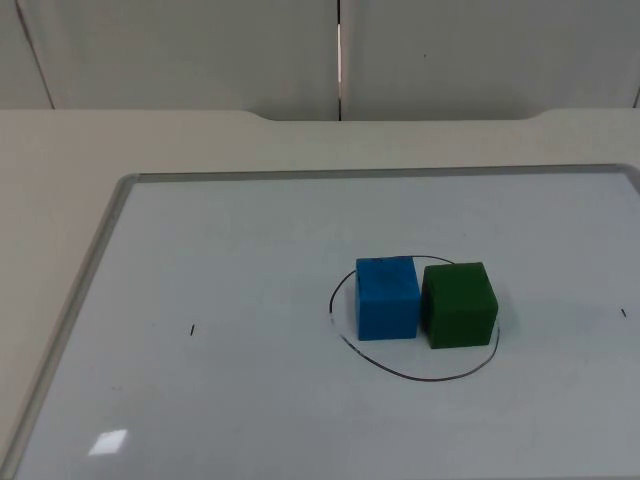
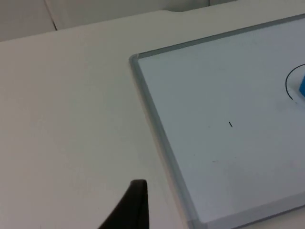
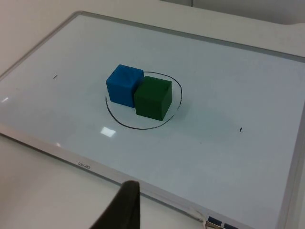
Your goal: Push the two cubes into the marked area.
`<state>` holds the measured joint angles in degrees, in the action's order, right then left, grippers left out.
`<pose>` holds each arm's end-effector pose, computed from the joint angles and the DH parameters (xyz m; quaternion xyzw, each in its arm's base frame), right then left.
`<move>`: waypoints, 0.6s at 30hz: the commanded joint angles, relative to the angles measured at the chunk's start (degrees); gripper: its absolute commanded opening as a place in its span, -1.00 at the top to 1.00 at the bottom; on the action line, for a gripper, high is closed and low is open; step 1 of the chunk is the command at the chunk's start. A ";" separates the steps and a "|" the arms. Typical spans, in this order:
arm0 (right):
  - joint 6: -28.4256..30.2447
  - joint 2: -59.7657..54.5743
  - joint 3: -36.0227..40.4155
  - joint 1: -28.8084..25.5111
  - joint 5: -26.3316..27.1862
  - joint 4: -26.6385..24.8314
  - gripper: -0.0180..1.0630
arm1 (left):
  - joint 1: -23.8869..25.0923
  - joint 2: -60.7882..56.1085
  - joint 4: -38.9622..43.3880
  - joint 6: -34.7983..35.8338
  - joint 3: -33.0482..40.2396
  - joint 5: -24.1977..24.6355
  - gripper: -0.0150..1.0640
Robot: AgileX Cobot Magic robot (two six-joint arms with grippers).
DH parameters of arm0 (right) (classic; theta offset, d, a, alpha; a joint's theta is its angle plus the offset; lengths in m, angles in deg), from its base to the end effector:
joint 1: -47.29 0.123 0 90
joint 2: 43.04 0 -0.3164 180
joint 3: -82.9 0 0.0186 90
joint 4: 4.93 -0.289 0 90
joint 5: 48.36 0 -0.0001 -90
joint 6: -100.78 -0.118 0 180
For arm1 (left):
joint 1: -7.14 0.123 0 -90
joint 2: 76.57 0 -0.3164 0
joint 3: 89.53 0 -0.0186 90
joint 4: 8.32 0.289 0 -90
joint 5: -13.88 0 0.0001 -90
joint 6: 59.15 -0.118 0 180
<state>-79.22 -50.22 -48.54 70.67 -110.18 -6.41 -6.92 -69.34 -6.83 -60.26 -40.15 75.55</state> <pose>0.0164 0.0100 0.2860 -0.1739 0.8372 0.1176 0.5049 0.0211 -0.0025 0.2814 0.1127 0.8509 -0.0449 0.5111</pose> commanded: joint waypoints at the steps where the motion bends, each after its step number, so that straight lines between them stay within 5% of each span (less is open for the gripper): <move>1: 0.46 0.17 0.09 -0.21 -0.01 -0.13 -0.98 | 1.82 -0.23 0.46 0.06 0.25 -0.02 -0.98; 18: 0.46 0.17 0.09 -0.21 -0.01 -0.13 -0.98 | 12.95 -0.23 0.46 0.06 0.25 -0.02 -0.98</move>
<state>-79.22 -50.22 -48.54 70.67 -110.18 -6.41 5.03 -69.34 -6.83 -60.26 -40.15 75.55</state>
